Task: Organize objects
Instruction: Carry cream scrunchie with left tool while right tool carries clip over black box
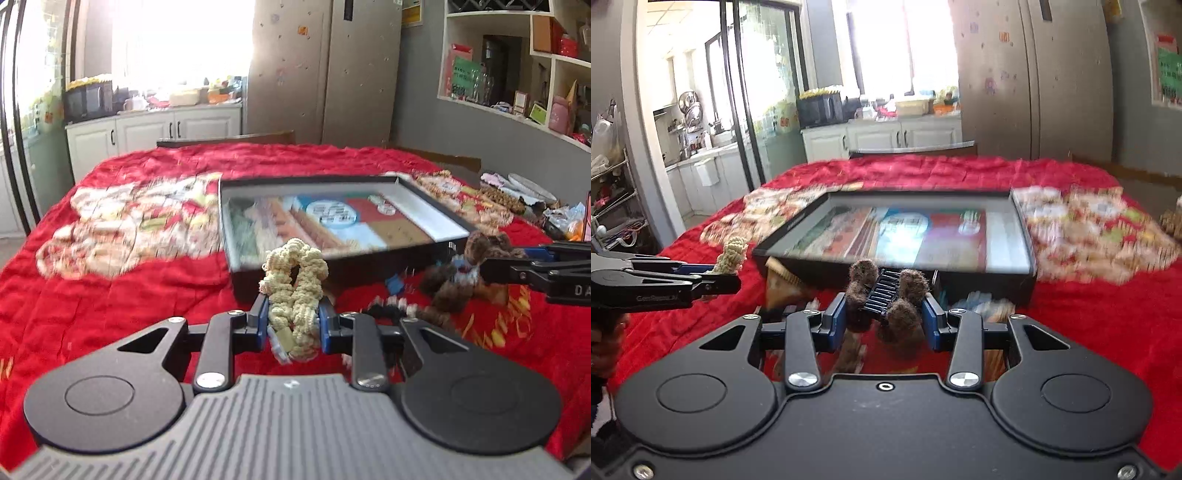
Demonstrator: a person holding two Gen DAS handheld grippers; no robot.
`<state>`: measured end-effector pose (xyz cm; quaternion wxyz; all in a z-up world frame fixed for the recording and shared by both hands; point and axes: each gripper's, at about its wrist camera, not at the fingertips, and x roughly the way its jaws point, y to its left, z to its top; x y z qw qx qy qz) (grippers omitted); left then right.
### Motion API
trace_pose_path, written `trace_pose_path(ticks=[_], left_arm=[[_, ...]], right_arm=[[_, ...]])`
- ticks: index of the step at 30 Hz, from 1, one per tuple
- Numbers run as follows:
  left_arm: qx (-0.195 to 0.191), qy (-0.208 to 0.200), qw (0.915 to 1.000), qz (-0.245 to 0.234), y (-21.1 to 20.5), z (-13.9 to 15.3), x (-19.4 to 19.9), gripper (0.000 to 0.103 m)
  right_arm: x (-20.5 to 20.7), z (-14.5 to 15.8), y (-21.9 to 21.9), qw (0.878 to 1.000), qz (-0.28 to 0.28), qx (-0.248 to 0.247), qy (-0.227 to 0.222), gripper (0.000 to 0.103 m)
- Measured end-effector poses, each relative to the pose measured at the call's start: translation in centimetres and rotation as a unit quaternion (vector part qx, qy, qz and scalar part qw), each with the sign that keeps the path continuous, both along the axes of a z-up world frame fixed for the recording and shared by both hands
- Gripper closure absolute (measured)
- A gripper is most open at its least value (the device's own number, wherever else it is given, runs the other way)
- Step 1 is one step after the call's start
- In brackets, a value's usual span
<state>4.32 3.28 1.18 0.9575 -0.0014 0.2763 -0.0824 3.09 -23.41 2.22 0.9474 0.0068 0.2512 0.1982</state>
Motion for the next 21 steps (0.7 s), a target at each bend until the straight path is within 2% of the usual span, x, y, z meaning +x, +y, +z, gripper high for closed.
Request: trace_pose_path(ticks=[4,9,21], left_arm=[[0.006,-0.018,0.9998,-0.005,-0.8,1.3,2.1,0.073],[0.0,-0.017,0.9999,-0.002,-1.7,1.8,5.7,0.073],[0.007,0.013,0.9989,0.045,-2.5,0.1,14.8,0.071]], right_arm=[[2.3,1.2,0.0,1.0,-0.01,0.002,-0.014,0.063],[5.9,1.6,0.5,0.999,-0.032,-0.012,-0.025,0.063],[14.7,-0.4,1.4,0.998,-0.057,-0.017,-0.006,0.063]])
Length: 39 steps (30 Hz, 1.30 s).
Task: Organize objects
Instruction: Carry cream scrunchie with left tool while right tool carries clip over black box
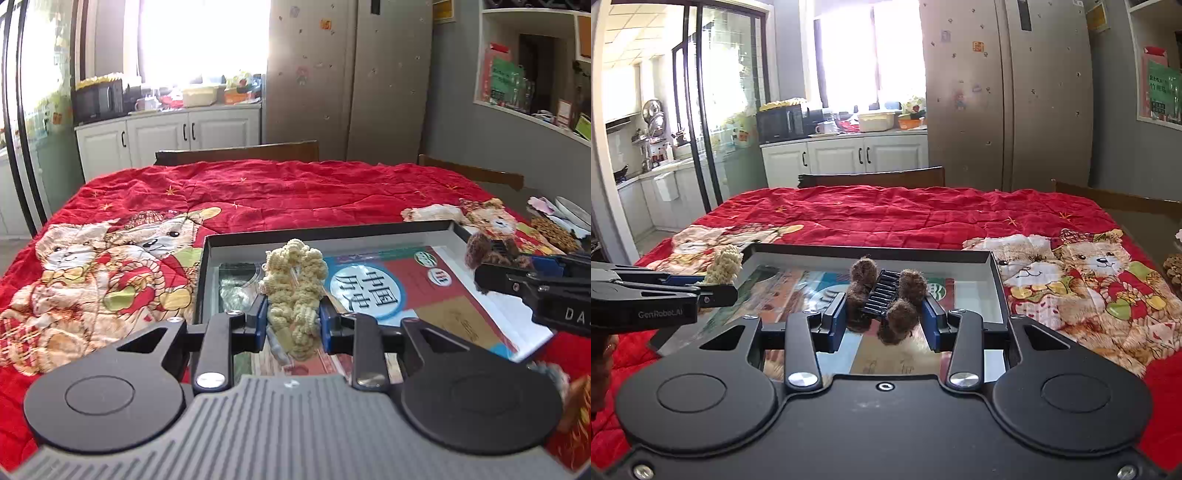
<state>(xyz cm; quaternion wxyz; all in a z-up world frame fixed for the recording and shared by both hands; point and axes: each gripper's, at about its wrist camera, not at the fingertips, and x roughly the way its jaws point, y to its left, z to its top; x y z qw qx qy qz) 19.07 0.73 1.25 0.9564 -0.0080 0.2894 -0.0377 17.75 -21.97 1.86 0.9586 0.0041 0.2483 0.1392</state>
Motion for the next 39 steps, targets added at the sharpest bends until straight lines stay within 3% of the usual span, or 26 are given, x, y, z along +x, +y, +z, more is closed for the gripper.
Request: trace_pose_path(ticks=[15,39], left_arm=[[-0.004,0.032,0.9994,0.009,-0.8,-1.6,4.5,0.068],[0.014,0.093,0.9956,0.008,-0.2,-2.6,7.0,0.057]], right_arm=[[6.3,-2.0,1.5,0.999,-0.009,-0.007,0.034,0.063],[10.3,-4.0,2.5,0.993,-0.022,-0.035,0.111,0.062]])
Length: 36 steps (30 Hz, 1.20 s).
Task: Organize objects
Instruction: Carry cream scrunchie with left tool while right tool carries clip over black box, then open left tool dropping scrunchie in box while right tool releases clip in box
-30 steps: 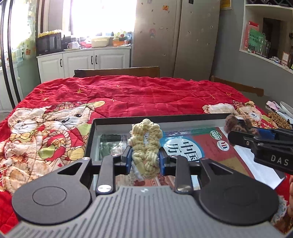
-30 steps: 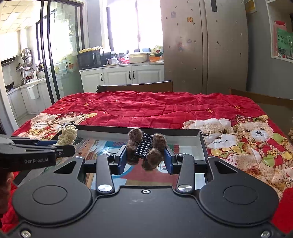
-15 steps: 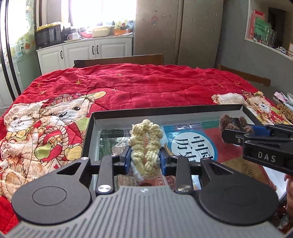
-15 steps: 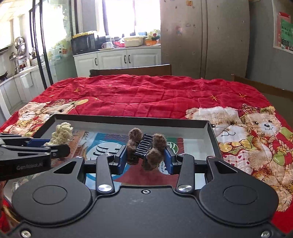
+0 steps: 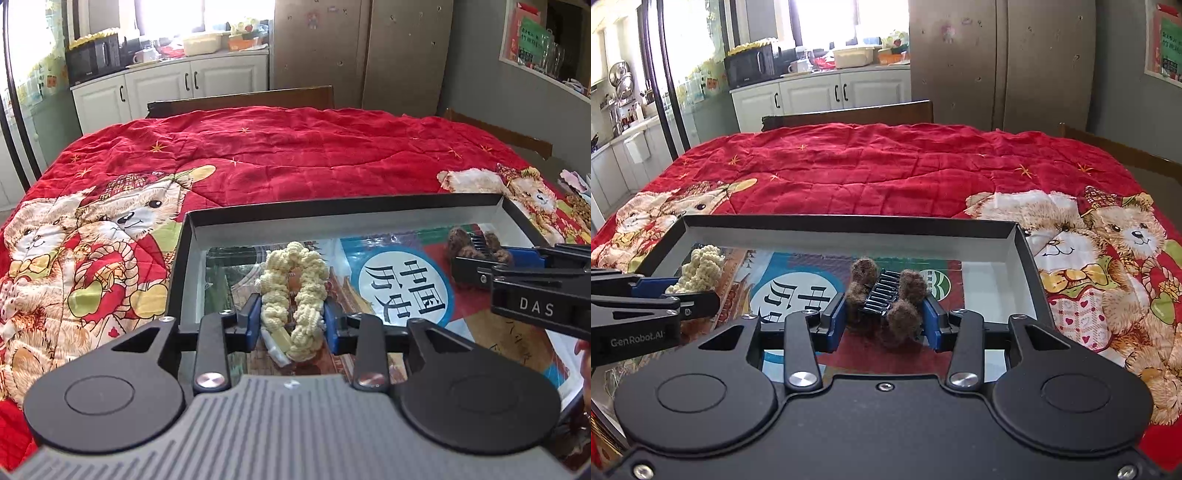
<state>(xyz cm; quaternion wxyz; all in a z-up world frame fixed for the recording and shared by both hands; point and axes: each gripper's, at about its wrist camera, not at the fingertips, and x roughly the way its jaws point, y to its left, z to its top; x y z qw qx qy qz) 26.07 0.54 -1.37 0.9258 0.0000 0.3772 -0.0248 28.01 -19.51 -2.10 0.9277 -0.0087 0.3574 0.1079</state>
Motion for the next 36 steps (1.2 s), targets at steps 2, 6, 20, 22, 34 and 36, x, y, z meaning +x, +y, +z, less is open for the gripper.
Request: trace_pose_path(ticks=[2,6,20,22,34,36], left_arm=[[0.001,0.004,1.0,-0.002,0.0,0.0,0.1,0.057],[0.002,0.007,1.0,-0.005,-0.1,0.0,0.1,0.047],[-0.003,-0.004,0.9999,-0.015,-0.1,0.6,-0.5,0.024],[0.001,-0.013,0.9998,-0.018,-0.3,0.9,-0.8,0.021],[0.007,-0.048,0.9986,-0.022,-0.1,3.4,-3.2,0.015],[0.009,-0.052,0.9983,-0.023,-0.1,3.8,-3.7,0.015]], right_arm=[[0.0,0.0,0.2,1.0,0.002,-0.006,0.001,0.061],[0.1,-0.1,0.4,1.0,0.005,-0.015,0.007,0.059],[-0.1,0.2,0.4,1.0,0.005,-0.015,-0.001,0.04],[-0.4,0.4,0.3,1.0,0.003,-0.014,-0.007,0.039],[-3.3,3.4,-0.2,0.999,0.008,-0.008,-0.043,0.037],[-3.9,3.8,-0.2,0.999,0.01,-0.009,-0.046,0.037]])
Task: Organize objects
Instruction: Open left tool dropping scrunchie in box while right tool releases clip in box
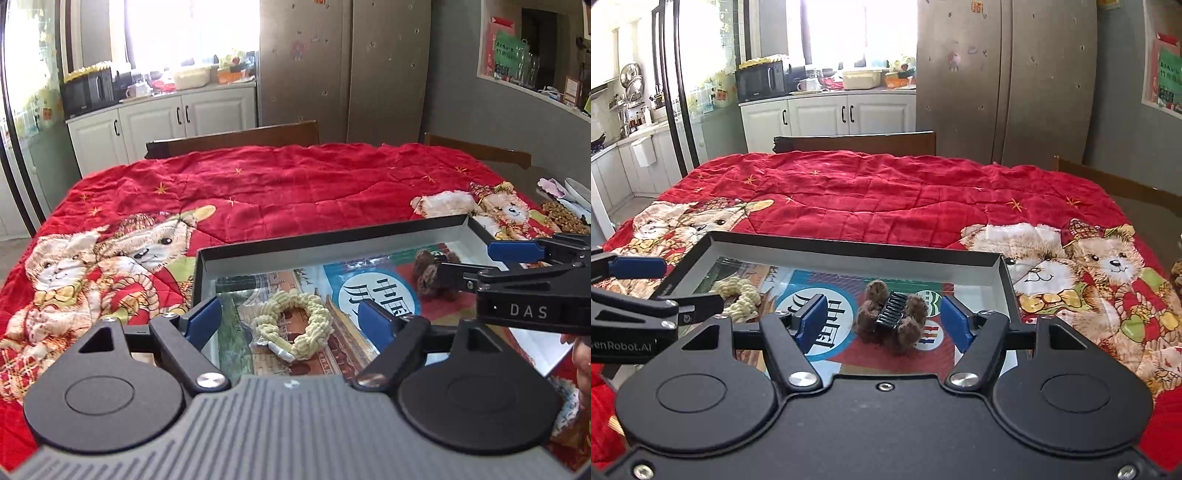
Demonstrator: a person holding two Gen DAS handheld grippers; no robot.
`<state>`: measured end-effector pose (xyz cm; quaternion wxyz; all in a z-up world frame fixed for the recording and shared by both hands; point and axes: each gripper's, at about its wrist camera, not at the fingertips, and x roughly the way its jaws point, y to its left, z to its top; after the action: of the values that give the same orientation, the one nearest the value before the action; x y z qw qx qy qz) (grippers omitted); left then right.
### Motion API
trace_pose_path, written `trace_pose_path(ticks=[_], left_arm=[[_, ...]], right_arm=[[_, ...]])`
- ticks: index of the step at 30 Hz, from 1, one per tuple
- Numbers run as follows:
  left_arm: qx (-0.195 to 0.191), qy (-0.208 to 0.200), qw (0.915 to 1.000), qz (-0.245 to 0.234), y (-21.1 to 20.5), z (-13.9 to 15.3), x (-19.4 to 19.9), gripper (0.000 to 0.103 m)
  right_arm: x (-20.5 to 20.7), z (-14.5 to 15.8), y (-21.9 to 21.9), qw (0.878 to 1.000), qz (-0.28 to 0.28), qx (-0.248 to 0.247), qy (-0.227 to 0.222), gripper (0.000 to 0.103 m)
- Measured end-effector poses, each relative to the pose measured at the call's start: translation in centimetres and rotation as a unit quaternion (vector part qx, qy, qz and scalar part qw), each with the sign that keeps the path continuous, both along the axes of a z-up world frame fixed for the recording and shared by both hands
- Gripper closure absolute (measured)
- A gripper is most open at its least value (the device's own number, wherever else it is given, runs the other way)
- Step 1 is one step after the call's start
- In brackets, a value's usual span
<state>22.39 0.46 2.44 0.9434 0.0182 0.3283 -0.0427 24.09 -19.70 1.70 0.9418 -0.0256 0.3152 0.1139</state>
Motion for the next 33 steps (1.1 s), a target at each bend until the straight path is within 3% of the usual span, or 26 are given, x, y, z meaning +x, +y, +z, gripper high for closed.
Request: trace_pose_path(ticks=[24,33], left_arm=[[0.021,-0.032,0.9979,-0.052,-1.0,2.4,-6.5,0.011],[0.0,-0.03,0.9969,-0.072,-0.7,2.6,-9.5,0.009]], right_arm=[[-7.6,2.7,-1.3,0.999,0.029,0.008,-0.026,0.036],[-11.0,2.6,-2.2,0.999,0.041,0.0,-0.018,0.036]])
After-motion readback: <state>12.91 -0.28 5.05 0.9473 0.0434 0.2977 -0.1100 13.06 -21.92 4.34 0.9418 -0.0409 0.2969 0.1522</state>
